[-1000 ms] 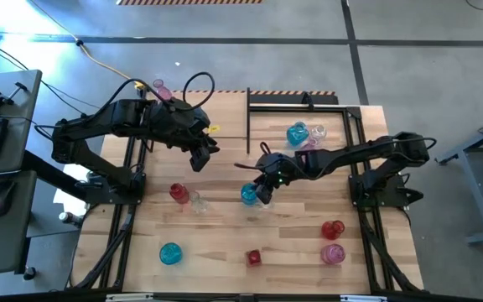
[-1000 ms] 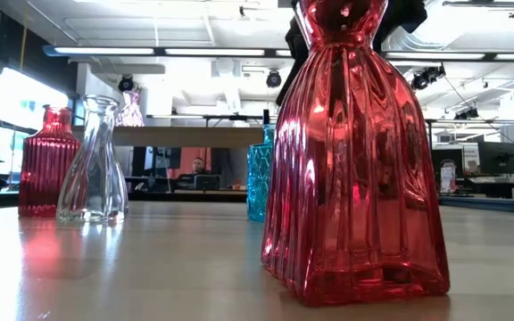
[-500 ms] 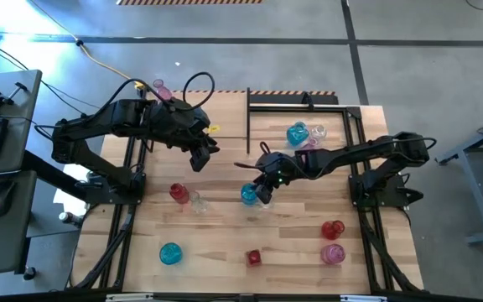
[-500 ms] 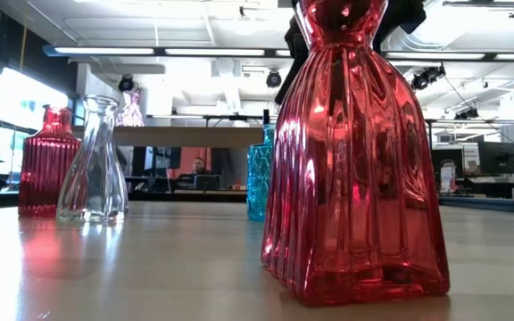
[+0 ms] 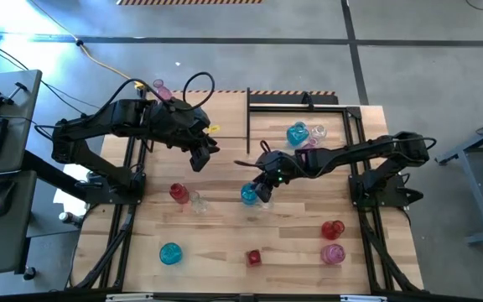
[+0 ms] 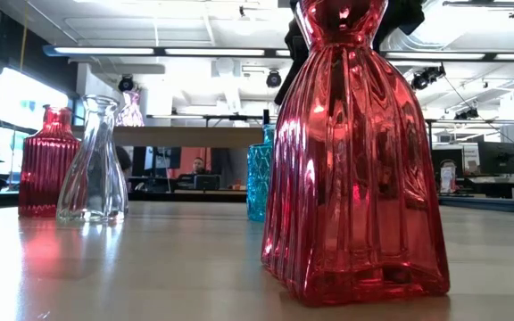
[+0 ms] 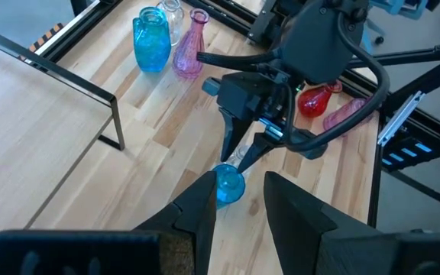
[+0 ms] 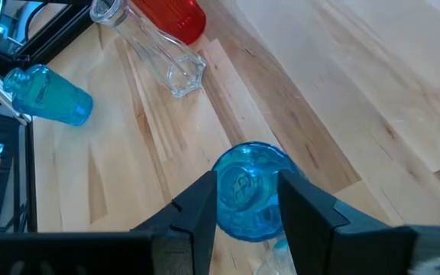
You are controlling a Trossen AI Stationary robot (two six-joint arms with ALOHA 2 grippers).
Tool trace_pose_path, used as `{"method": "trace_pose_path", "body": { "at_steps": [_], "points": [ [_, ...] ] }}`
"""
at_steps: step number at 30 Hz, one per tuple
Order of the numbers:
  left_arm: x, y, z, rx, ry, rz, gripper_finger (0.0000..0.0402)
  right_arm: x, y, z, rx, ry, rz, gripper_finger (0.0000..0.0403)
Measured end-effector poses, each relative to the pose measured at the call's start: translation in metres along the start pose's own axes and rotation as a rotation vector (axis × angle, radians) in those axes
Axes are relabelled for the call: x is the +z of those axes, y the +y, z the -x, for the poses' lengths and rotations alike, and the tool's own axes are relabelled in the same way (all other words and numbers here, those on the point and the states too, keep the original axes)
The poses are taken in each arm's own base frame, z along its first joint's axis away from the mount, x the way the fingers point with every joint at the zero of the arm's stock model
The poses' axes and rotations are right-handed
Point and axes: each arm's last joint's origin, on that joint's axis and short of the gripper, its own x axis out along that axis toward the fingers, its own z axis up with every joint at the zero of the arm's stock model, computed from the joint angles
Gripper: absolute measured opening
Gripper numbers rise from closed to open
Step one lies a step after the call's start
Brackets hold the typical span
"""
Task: Sort vases onto shelf
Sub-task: Put the center blue vase on the shelf
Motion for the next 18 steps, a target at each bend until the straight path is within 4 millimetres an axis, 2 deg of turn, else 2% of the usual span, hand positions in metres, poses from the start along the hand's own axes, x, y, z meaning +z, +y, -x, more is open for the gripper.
{"method": "trace_pose_path", "body": {
  "at_steps": [18],
  "points": [
    [0.0,0.0,0.0,0.0,0.0,0.0,0.0101,0.0001,0.0001,0.0002,0.0,-0.001,-0.016,0.0117]
  ]
}}
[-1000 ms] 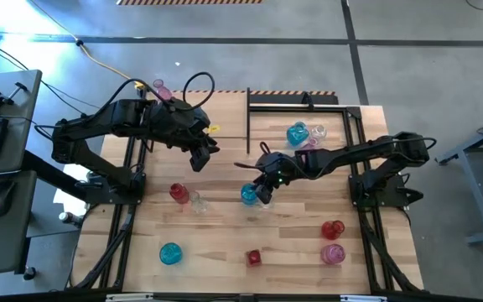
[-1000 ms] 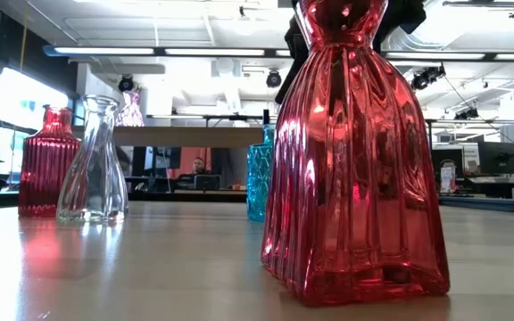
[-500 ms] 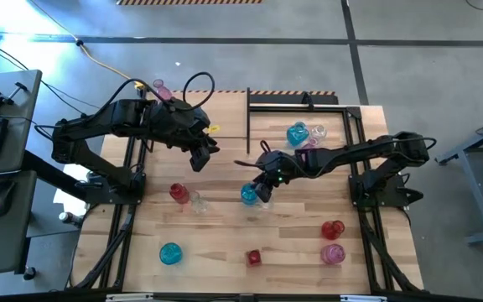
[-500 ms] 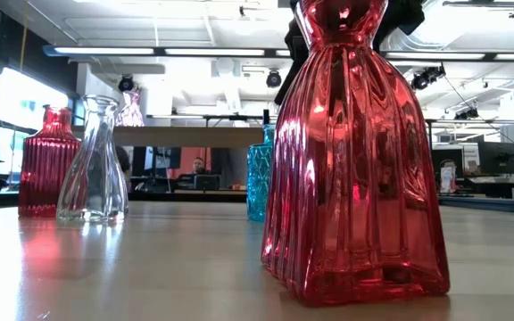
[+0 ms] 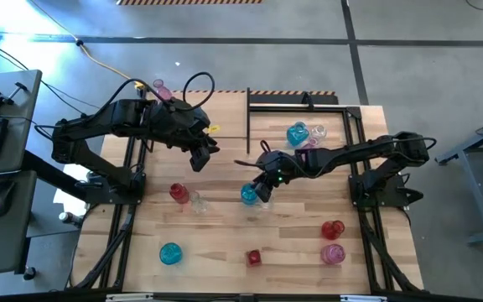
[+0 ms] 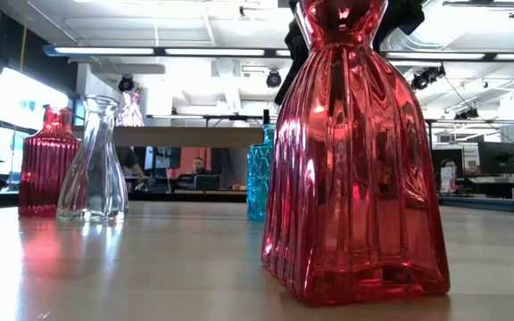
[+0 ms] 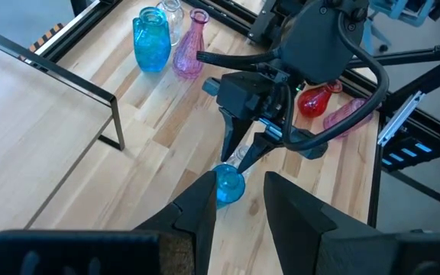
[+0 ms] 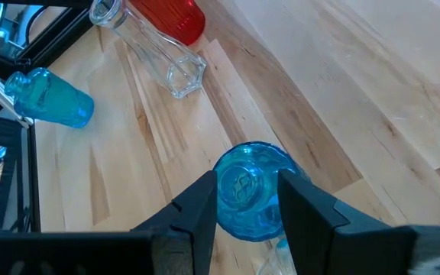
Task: Sort vases onto shelf
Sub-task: Put the center blue vase on the shelf
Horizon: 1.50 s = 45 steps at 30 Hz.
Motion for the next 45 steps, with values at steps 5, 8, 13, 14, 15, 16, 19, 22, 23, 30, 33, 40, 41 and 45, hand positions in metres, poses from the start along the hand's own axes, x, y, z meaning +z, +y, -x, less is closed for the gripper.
{"method": "trace_pose_path", "body": {
  "at_steps": [5,8,13,14,15,16,19,22,23,30,33,40,41,45],
  "points": [
    [0.0,0.0,0.0,0.0,0.0,0.0,0.0101,0.0,0.0,0.0,0.0,0.0,0.0,0.0117],
    [0.0,0.0,0.0,0.0,0.0,0.0,0.0101,0.0,0.0,0.0,0.0,0.0,-0.001,0.0117],
    [0.0,0.0,-0.0001,0.0,0.0,0.0,0.0101,0.0,0.0,0.0,0.0,0.0,-0.011,0.0117],
    [0.0,0.0,0.0,0.0,0.0,0.0,0.0101,0.0,0.0,0.0,0.0,0.0,-0.022,0.0117],
    [0.0,0.0,0.0,0.0,0.0,0.0,0.0101,0.0,0.0,0.0001,0.0,0.0,-0.025,0.0117],
    [0.0,0.0,0.0,0.0,0.0,0.0,0.0101,0.0,0.0,0.0001,0.0,0.0,-0.026,0.0117],
    [0.0,0.0,0.0,0.0,0.0,0.0,0.0101,0.0,0.0,0.0001,0.0,0.0,-0.026,0.0117],
    [0.0,0.0,0.0,0.0,0.0,0.0,0.0101,0.0,0.0,0.0001,0.0,0.0,-0.026,0.0117],
    [0.0,0.0,0.0,0.0,0.0,0.0,0.0101,0.0,0.0,0.0001,0.0,0.0,-0.026,0.0117],
    [0.0,0.0,-0.0002,0.0,0.001,0.0,0.0101,0.0001,0.0,0.0001,0.0,-0.001,-0.021,0.0117],
    [0.0,0.0,0.0,0.0,0.0,0.0,0.0101,0.0001,-0.0001,0.0001,0.0,-0.001,-0.02,0.0117],
    [0.0,0.0,0.0,0.0,0.0,0.0,0.0101,0.0001,-0.0001,0.0001,0.0,-0.001,-0.017,0.0117],
    [0.0001,0.0,-0.0001,0.0,0.0,0.0,0.0101,0.0003,0.0,0.0001,0.001,-0.002,-0.008,0.0117],
    [0.0,0.0,0.0,0.0,0.0,0.0,0.0101,0.0019,0.0012,0.0001,0.013,-0.019,0.029,0.0117]
  ]
}}
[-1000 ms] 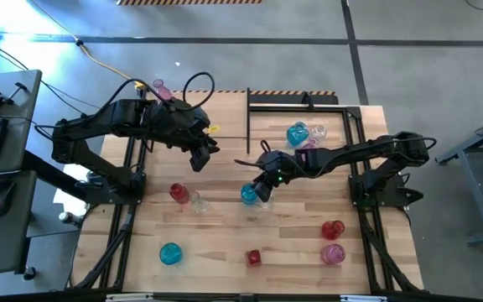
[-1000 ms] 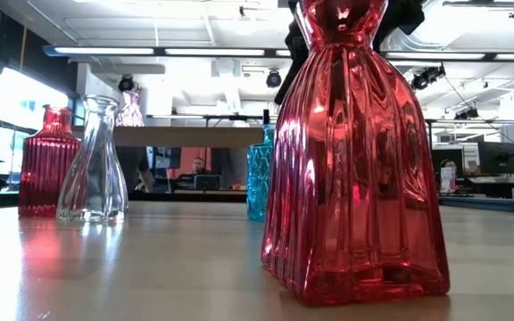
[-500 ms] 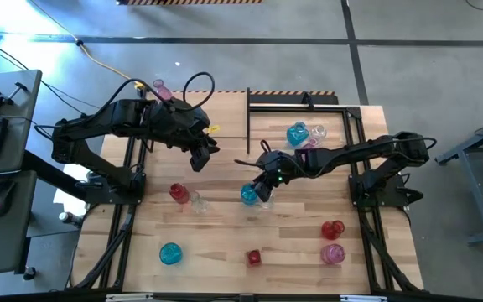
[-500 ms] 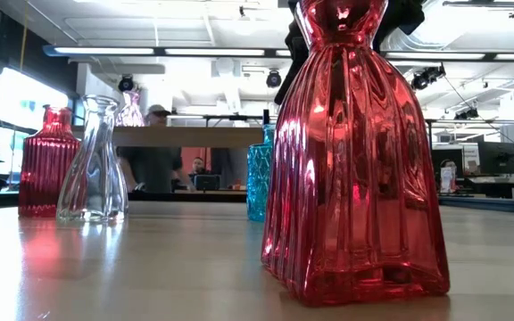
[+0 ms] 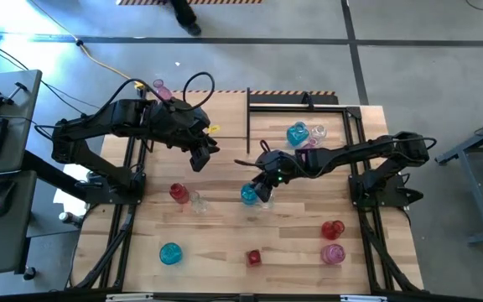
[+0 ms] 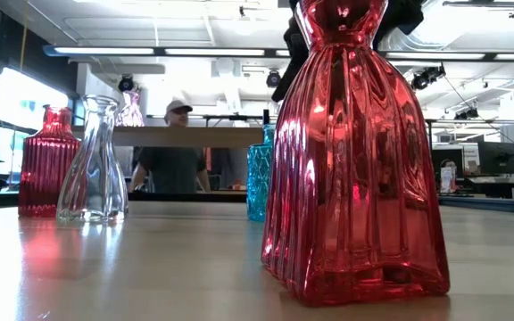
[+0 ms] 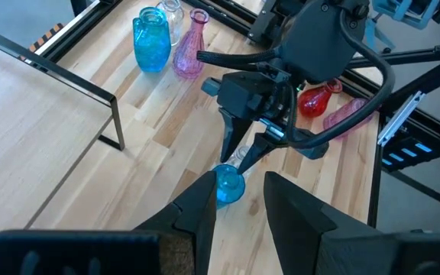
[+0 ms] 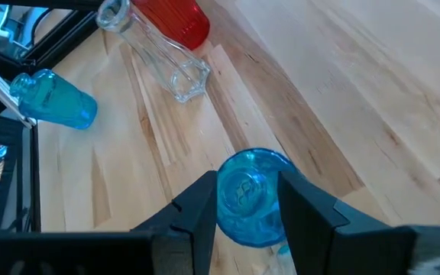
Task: Sort vases onto shelf
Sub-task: Put the center blue vase on the shelf
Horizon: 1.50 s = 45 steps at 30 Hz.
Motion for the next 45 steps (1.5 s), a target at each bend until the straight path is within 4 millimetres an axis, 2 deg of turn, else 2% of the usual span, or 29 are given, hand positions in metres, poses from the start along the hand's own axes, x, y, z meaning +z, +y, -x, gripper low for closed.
{"method": "trace_pose_path", "body": {
  "at_steps": [8,45],
  "points": [
    [0.0001,0.0,-0.0001,0.0,0.0,0.0,0.0101,0.0035,0.0025,0.0001,0.031,-0.033,0.044,0.0117],
    [0.0001,0.0,-0.0001,0.0,0.0,0.0,0.0101,0.0038,0.002,0.0001,0.013,-0.044,0.02,0.0117]
  ]
}}
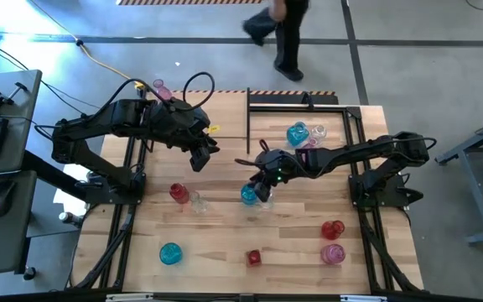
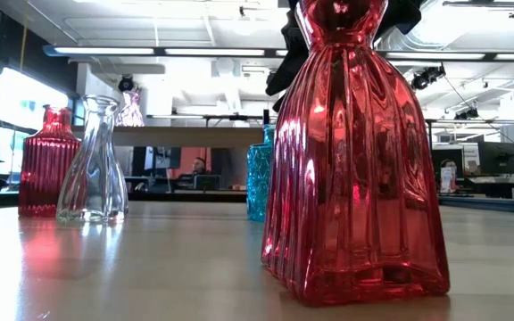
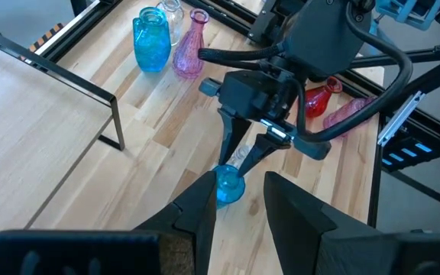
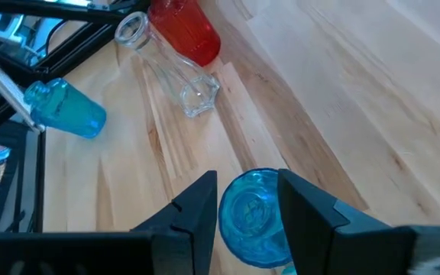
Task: Sort vases onto shelf
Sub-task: Put the center blue vase on the shelf
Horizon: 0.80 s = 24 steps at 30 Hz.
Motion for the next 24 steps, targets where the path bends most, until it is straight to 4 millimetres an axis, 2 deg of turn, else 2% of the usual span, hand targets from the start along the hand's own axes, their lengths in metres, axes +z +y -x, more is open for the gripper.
{"method": "trace_pose_path", "body": {
  "at_steps": [24],
  "points": [
    [0.0,0.0,0.0,0.0,0.0,0.0,0.0101,0.0004,-0.0006,0.0,-0.02,-0.013,-0.046,0.0117]
  ]
}}
